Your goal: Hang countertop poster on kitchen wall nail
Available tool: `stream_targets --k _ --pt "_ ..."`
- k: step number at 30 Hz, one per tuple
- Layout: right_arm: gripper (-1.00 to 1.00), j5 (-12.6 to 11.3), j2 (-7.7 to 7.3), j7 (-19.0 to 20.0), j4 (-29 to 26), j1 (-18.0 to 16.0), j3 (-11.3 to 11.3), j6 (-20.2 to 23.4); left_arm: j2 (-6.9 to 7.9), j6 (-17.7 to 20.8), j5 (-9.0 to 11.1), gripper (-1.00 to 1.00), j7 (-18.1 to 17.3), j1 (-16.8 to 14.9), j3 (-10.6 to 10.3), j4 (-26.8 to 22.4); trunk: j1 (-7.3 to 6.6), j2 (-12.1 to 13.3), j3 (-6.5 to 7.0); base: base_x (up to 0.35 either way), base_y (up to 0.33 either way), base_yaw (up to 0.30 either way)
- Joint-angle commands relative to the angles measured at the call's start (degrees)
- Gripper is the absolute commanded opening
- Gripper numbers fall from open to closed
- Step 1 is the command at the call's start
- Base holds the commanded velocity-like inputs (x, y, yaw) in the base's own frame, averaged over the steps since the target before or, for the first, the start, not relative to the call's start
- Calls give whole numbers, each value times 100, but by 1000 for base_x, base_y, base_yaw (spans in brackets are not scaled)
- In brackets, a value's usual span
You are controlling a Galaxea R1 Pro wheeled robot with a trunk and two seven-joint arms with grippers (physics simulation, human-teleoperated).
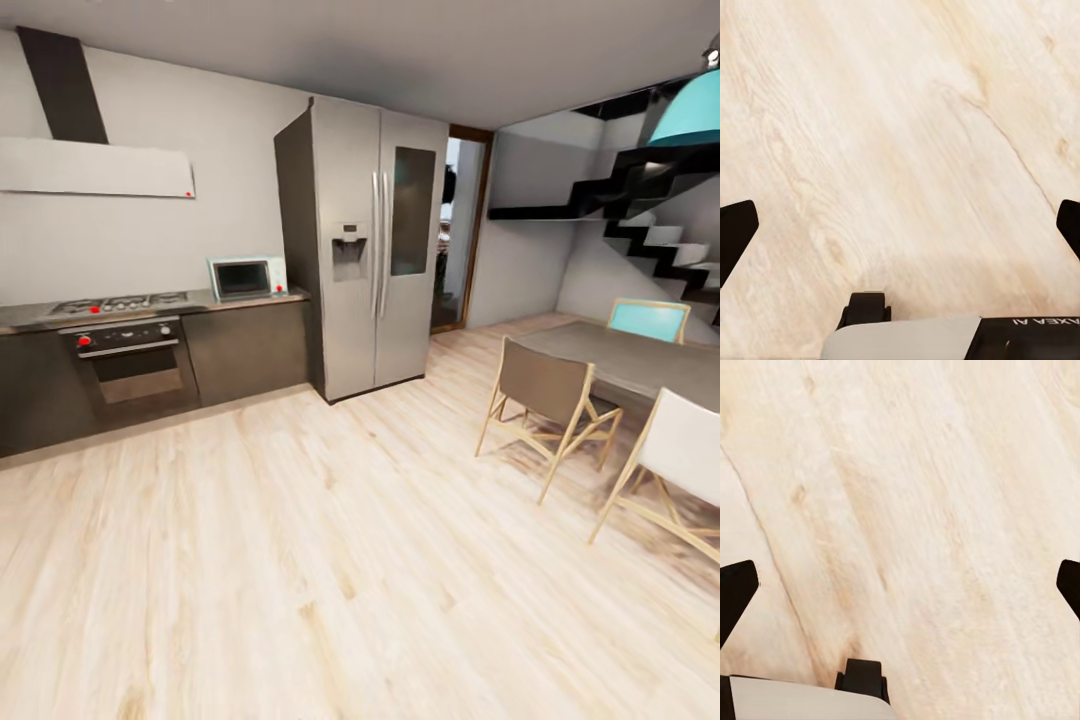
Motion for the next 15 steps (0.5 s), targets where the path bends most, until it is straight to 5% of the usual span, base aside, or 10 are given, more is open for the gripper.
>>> stream_targets --k 1,15 --pt "100 55 -1 -32 5 -3 8 -11 -5 3 -19 100 0 2 16 -10 0 -3 -7 0 0 278" --pt "100 59 7 -32 5 -3 8 -11 1 3 -19 100 3 2 16 -10 0 -3 -40 0 0 278"
